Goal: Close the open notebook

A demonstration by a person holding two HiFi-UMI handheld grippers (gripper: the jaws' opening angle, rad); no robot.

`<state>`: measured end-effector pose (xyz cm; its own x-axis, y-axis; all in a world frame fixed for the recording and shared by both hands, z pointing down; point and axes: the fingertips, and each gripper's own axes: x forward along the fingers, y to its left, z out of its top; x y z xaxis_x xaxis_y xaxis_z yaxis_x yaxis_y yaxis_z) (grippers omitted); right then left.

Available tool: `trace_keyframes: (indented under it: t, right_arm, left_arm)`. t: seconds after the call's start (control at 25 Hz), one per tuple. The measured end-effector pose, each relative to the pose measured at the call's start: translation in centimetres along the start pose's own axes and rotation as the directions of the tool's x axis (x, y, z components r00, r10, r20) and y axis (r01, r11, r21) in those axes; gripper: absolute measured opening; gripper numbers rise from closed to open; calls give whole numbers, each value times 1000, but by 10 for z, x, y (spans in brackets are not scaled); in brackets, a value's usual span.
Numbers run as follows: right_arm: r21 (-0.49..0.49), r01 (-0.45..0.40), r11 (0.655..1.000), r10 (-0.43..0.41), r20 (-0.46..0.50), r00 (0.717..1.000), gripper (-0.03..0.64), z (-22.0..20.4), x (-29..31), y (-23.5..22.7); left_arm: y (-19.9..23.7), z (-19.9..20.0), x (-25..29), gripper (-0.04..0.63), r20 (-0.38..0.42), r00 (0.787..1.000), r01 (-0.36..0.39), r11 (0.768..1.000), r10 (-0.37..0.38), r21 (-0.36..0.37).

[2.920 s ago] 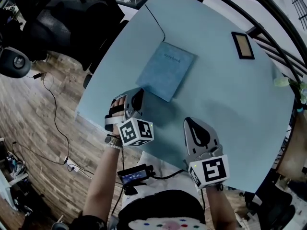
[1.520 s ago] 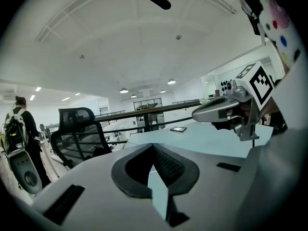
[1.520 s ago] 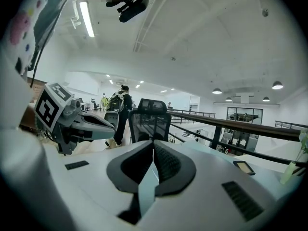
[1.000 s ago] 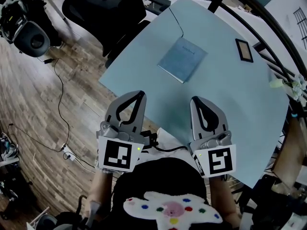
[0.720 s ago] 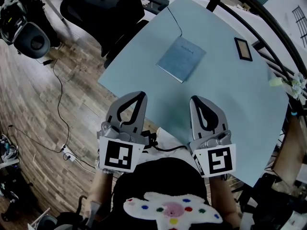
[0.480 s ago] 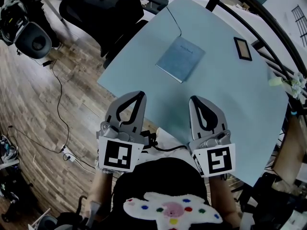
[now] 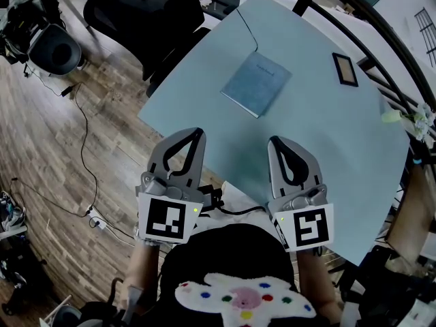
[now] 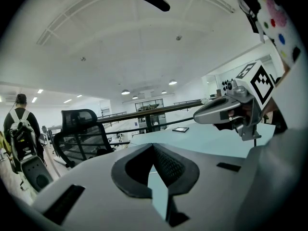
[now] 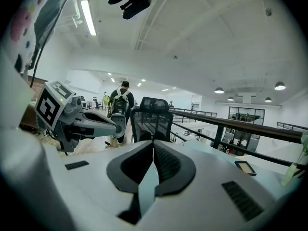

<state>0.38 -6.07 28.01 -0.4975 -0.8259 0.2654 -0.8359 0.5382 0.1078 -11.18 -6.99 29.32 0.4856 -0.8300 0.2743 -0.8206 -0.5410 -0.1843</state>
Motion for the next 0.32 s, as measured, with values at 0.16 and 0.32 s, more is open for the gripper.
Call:
trace_keyframes:
  t: [0.16,0.32]
  right_arm:
    - [-9,-3,1000,3,-10,1000,34,-2,0,0]
    - [-46,-21,999,19,-42,999,34,-9,-2,-2]
  left_arm:
    - [1,0,0,16,-1,1000,-3,1000,3,-1]
    - [1,1,2,16,1,1000,-6,1000,6,1]
